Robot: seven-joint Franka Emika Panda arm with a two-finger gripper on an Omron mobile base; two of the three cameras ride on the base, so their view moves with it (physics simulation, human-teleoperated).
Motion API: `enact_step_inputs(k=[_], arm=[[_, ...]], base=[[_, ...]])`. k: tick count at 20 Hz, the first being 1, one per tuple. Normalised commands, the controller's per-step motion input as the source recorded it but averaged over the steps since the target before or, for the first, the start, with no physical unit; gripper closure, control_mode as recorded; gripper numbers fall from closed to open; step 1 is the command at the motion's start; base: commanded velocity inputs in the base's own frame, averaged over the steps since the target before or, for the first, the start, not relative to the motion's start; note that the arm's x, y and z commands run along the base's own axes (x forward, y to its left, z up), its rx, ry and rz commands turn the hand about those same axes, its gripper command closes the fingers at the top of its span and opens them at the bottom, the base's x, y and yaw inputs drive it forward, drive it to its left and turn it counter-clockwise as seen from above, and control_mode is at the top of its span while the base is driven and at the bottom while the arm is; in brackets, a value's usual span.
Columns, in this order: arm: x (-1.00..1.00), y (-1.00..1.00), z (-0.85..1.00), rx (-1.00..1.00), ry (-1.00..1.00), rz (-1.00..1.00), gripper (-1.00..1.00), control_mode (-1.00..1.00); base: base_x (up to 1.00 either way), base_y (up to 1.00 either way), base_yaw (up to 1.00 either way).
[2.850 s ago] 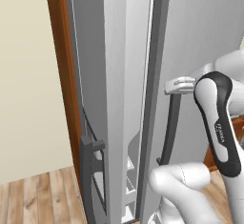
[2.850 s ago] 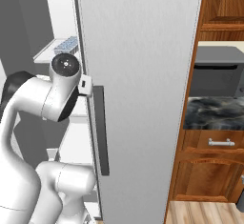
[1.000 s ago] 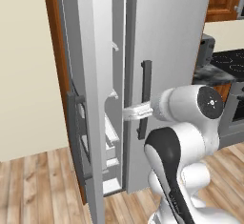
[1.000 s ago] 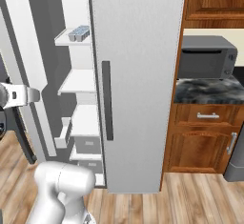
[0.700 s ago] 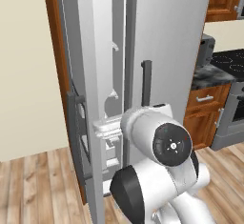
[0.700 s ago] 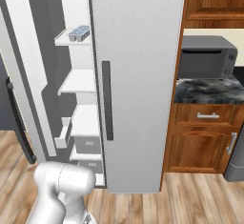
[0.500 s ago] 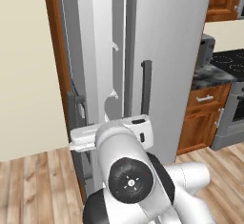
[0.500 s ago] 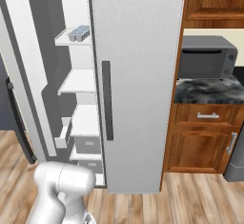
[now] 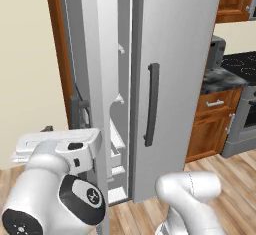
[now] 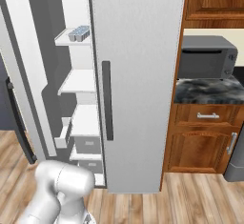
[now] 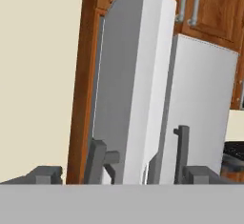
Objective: The ice cube tray has been filled with water. Take the tray and place it in the freezer to make ice. Close the freezer door after placing the tray.
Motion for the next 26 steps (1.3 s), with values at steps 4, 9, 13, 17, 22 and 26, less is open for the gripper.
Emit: enact_step_inputs(k=[4, 9, 13, 17, 22, 26], arm=[[0.83, 0.54, -0.06, -0.01, -0.05, -0.26, -1.0, -1.0], [0.75, 0.22, -0.17, -0.01, 0.0, -0.28, -1.0, -1.0], [0.79, 0.16, -0.11, -0.01, 0.0, -0.3, -1.0, -1.0], [0.88, 0.21, 0.0, 0.0, -0.01, -0.28, -1.0, -1.0], [0.93, 0.02, 0.0, 0.0, -0.01, -0.26, -1.0, -1.0], [0.71, -0.02, 0.0, 0.0, 0.0, -0.27, -1.0, -1.0]], base=[[0.0, 0.0, 0.0], [0.0, 0.0, 0.0], [0.0, 0.0, 0.0], [0.0, 0.0, 0.0], [0.0, 0.0, 0.0], [0.0, 0.0, 0.0]])
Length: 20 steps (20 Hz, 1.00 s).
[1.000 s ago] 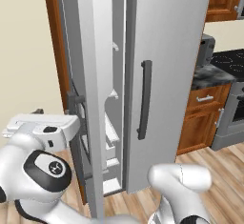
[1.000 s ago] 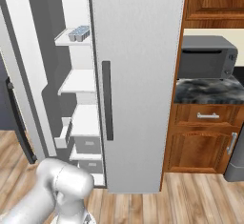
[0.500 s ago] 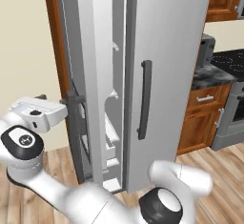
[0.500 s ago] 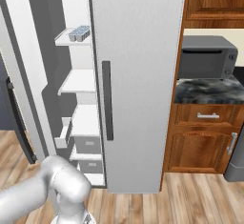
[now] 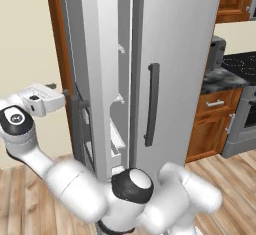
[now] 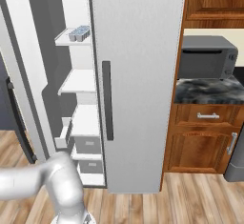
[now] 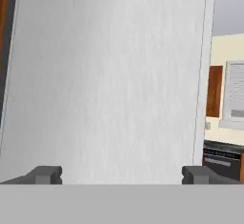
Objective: The ice cube tray has been filled with water. Take the tray and place it in the freezer to make ice. Close the freezer door after placing the tray.
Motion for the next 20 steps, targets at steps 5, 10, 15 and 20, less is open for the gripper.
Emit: enact_step_inputs(k=[5, 10, 15, 20], arm=[[0.41, -0.24, 0.0, -0.02, -0.03, -0.23, -1.0, -1.0], [0.3, -0.32, 0.0, -0.02, -0.07, -0.17, -1.0, -1.0], [0.2, -0.6, 0.0, -0.03, -0.08, -0.1, -1.0, -1.0], [-0.26, -0.94, 0.0, -0.03, -0.07, -0.01, -1.0, -1.0]], base=[[0.0, 0.0, 0.0], [0.0, 0.0, 0.0], [0.0, 0.0, 0.0], [0.0, 0.0, 0.0]])
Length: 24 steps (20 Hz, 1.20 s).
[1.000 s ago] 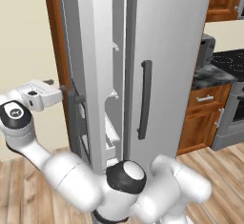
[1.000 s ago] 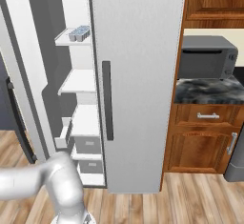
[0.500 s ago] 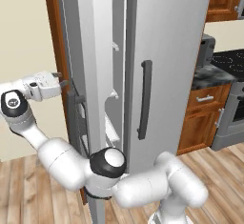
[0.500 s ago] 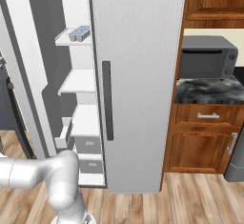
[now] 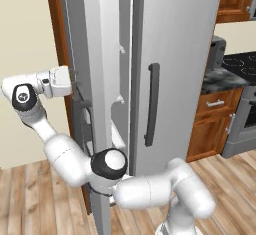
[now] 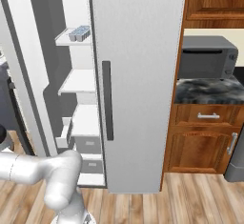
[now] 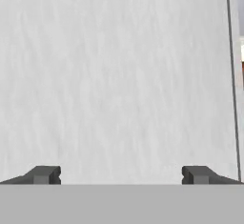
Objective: The ice cube tray has been filled with water. Take the tray and place it in the freezer to make ice. Close the freezer door after placing the tray.
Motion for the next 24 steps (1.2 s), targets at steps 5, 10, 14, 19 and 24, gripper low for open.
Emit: enact_step_inputs(k=[5, 10, 14, 19, 24], arm=[[-0.85, -1.0, 0.0, 0.0, -0.1, 0.0, -1.0, -1.0], [-0.45, -1.0, 0.0, -0.03, -0.08, 0.03, -1.0, -1.0], [0.02, -1.0, 0.0, -0.03, -0.04, 0.14, -1.0, -1.0], [0.58, -0.76, 0.0, 0.0, 0.0, 0.25, -1.0, -1.0], [0.99, -0.33, 0.0, 0.0, 0.05, 0.39, -1.0, -1.0]], base=[[0.0, 0.0, 0.0], [0.0, 0.0, 0.0], [0.0, 0.0, 0.0], [0.0, 0.0, 0.0], [0.0, 0.0, 0.0]])
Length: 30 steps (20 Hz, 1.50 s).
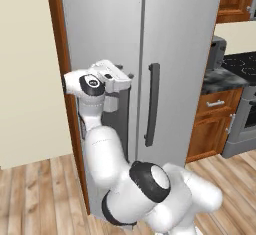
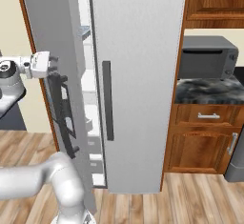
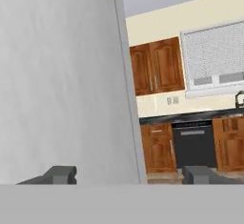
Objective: The ice cube tray has been filled with water. Take the tray and place it in the freezer to make ice. Close the freezer door after placing the tray.
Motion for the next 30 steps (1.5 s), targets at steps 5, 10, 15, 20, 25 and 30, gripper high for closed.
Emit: enact_step_inputs(k=[5, 10, 15, 20, 25, 30], arm=[[0.96, -0.12, 0.02, 0.0, 0.04, 0.43, -1.0, -1.0], [0.81, 0.0, 0.14, 0.0, 0.05, 0.37, -1.0, -1.0], [0.68, -0.05, 0.18, 0.0, 0.01, 0.35, -1.0, -1.0], [0.36, -0.13, 0.17, 0.0, 0.0, 0.34, -1.0, -1.0], [0.32, -0.16, 0.09, 0.0, 0.0, 0.32, -1.0, -1.0], [0.27, -0.15, 0.07, 0.0, 0.0, 0.28, -1.0, -1.0]], base=[[0.0, 0.0, 0.0], [0.0, 0.0, 0.0], [0.0, 0.0, 0.0], [0.0, 0.0, 0.0], [0.0, 0.0, 0.0], [0.0, 0.0, 0.0]])
